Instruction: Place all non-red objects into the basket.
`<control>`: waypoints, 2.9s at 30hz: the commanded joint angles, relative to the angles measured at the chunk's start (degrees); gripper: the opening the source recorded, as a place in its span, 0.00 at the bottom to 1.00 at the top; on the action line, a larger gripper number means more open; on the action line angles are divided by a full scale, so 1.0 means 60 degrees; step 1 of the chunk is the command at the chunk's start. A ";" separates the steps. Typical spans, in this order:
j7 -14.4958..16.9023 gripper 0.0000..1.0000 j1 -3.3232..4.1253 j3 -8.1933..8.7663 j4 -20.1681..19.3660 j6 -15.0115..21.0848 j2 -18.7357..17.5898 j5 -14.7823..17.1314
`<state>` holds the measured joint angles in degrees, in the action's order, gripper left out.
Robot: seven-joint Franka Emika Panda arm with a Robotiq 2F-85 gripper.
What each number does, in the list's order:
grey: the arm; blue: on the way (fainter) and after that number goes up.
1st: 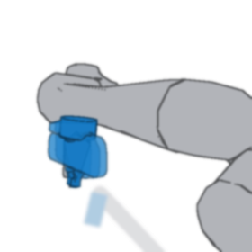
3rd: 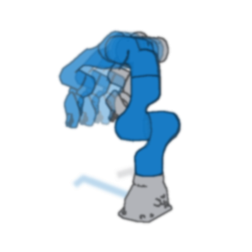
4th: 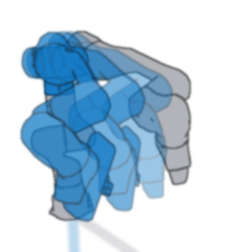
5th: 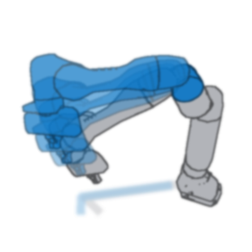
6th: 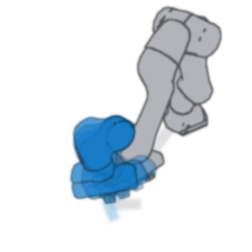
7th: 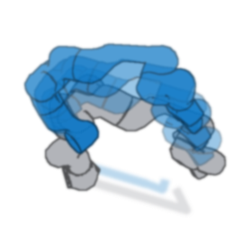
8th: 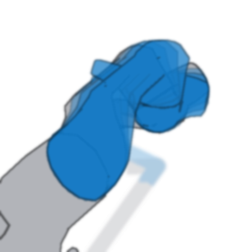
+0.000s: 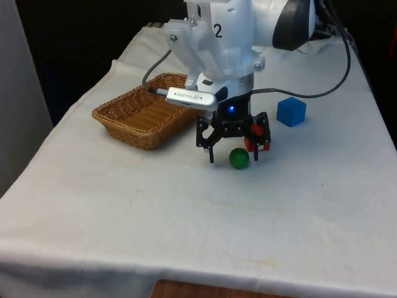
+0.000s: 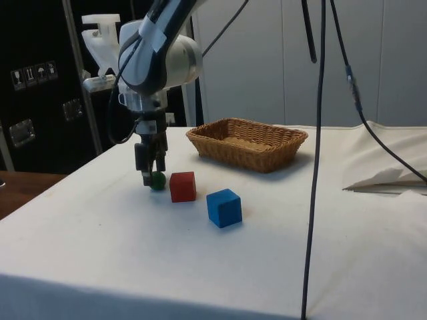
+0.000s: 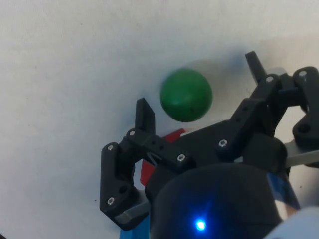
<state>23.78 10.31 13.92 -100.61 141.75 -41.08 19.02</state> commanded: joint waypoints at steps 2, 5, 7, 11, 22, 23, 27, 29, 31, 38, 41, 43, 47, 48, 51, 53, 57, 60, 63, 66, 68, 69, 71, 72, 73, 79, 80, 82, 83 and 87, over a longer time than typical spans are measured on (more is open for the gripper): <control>0.0019 1.00 -0.0010 -0.0019 0.0010 0.0000 -0.0010 0.0019; 0.0010 1.00 0.0000 -0.0010 0.0000 0.0000 0.0000 0.0010; 0.0010 1.00 0.0000 -0.0010 0.0000 0.0000 0.0000 0.0010; -0.0019 1.00 0.0029 0.0000 0.0010 0.0000 -0.0010 -0.0010; 0.0000 0.23 0.0019 0.0010 0.0048 -0.0010 -0.0019 0.0000; 0.0000 0.12 0.0019 0.0010 0.0048 -0.0010 -0.0019 0.0000; 0.0000 0.00 0.0019 0.0010 0.0010 0.0000 0.0000 0.0000; 0.0000 0.00 0.0019 0.0010 0.0048 -0.0019 -0.0029 0.0000; 0.0000 0.00 0.0019 0.0010 0.0048 -0.0019 -0.0029 0.0000; -0.0067 0.00 0.0105 0.0124 0.0000 -0.0267 0.0277 -0.0115; -0.0086 0.00 0.0153 0.0191 -0.0019 -0.0506 0.0497 -0.0181; -0.0095 0.00 0.0181 0.0220 -0.0038 -0.0630 0.0611 -0.0210; -0.0105 0.00 0.0210 0.0258 -0.0057 -0.0812 0.0793 -0.0267; -0.0105 0.00 0.0210 0.0267 -0.0057 -0.0869 0.0840 -0.0286; -0.0115 0.00 0.0248 0.0334 -0.0067 -0.1117 0.1041 -0.0334; -0.0105 0.00 0.0258 0.0363 -0.0086 -0.1251 0.1175 -0.0353; -0.0076 0.00 0.0267 0.0411 -0.0143 -0.1499 0.1423 -0.0382; -0.0067 0.00 0.0277 0.0449 -0.0181 -0.1604 0.1547 -0.0392; -0.0048 0.00 0.0267 0.0487 -0.0353 -0.1767 0.1872 -0.0477; -0.0038 0.00 0.0248 0.0516 -0.0516 -0.1872 0.2139 -0.0544; 0.0000 0.00 0.0239 0.0554 -0.0630 -0.1948 0.2330 -0.0563; 0.0019 0.00 0.0229 0.0573 -0.0688 -0.1977 0.2416 -0.0573; 0.0076 0.00 0.0220 0.0630 -0.0783 -0.2053 0.2559 -0.0583; 0.0115 0.00 0.0210 0.0659 -0.0831 -0.2072 0.2626 -0.0583; 0.0191 0.00 0.0210 0.0726 -0.0926 -0.2091 0.2731 -0.0573; 0.0392 0.00 0.0191 0.0888 -0.1175 -0.2129 0.2989 -0.0544; 0.0430 0.00 0.0191 0.0917 -0.1222 -0.2129 0.3037 -0.0535; 0.0506 0.00 0.0191 0.0974 -0.1308 -0.2139 0.3113 -0.0525; 0.0592 0.00 0.0181 0.1041 -0.1394 -0.2129 0.3189 -0.0506; 0.0716 0.00 0.0162 0.1136 -0.1518 -0.2129 0.3285 -0.0487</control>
<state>27.56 11.52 20.68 -109.15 128.80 -21.89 15.93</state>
